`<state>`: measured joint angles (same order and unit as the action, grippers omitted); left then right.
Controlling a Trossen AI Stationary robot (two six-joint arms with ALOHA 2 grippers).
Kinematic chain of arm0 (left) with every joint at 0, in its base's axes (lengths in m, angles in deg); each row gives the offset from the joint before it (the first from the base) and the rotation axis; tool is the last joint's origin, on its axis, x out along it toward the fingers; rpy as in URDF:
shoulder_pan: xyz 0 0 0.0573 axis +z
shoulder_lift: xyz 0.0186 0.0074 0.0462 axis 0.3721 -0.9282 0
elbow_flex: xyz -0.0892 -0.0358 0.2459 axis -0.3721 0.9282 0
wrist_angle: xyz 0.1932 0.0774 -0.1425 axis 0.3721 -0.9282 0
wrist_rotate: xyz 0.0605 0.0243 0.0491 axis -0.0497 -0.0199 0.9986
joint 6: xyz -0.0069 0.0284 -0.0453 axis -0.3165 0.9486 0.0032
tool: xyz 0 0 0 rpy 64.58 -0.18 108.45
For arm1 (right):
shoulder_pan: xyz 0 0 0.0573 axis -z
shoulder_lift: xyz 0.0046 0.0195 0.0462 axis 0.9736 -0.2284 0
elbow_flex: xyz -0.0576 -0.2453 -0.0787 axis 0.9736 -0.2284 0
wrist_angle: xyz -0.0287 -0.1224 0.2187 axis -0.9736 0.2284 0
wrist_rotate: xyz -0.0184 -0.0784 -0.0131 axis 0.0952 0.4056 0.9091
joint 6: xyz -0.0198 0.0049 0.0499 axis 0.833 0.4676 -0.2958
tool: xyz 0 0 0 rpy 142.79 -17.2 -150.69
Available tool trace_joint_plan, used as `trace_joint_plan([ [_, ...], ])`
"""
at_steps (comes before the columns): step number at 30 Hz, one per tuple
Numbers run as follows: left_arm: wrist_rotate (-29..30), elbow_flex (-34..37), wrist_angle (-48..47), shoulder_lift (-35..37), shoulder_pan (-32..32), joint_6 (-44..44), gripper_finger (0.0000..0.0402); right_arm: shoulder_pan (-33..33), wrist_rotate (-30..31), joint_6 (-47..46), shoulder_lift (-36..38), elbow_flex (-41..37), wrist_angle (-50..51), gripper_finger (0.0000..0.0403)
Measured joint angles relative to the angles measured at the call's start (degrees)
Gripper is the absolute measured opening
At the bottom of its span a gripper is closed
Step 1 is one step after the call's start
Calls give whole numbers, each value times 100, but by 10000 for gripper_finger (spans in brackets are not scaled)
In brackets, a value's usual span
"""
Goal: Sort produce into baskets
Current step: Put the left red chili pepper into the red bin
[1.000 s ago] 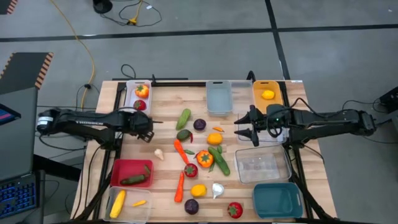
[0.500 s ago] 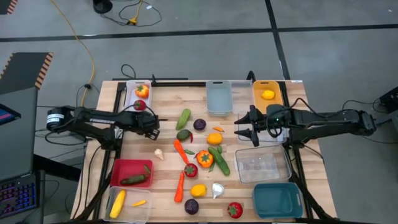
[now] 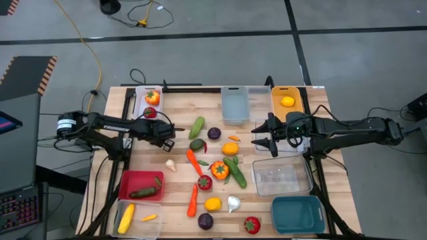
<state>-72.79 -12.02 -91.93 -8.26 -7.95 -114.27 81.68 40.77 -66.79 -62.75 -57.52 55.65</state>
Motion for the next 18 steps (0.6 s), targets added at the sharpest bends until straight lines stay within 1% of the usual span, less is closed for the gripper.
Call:
trace_joint_plan([
  [3, 34, -101, 11, -9, 5, 121, 24, 0, 0, -5, 0, 0, -3, 260],
  [6, 38, -221, -71, -3, 7, 285, 7, 0, 0, -43, 0, 0, -4, 260],
  [9, -53, -468, -354, -2, 7, 695, 5, 0, 0, -49, 0, 0, -4, 260],
  [12, -348, -839, -864, -2, -24, 1166, 8, 0, 0, -50, 0, 0, -4, 260],
  [15, -728, -1322, -1383, 0, -161, 1581, 8, 0, 0, -214, 0, 0, -4, 260],
  [18, -914, -1868, -1967, 0, -393, 1878, 6, 0, 0, -333, 0, 0, -5, 260],
])
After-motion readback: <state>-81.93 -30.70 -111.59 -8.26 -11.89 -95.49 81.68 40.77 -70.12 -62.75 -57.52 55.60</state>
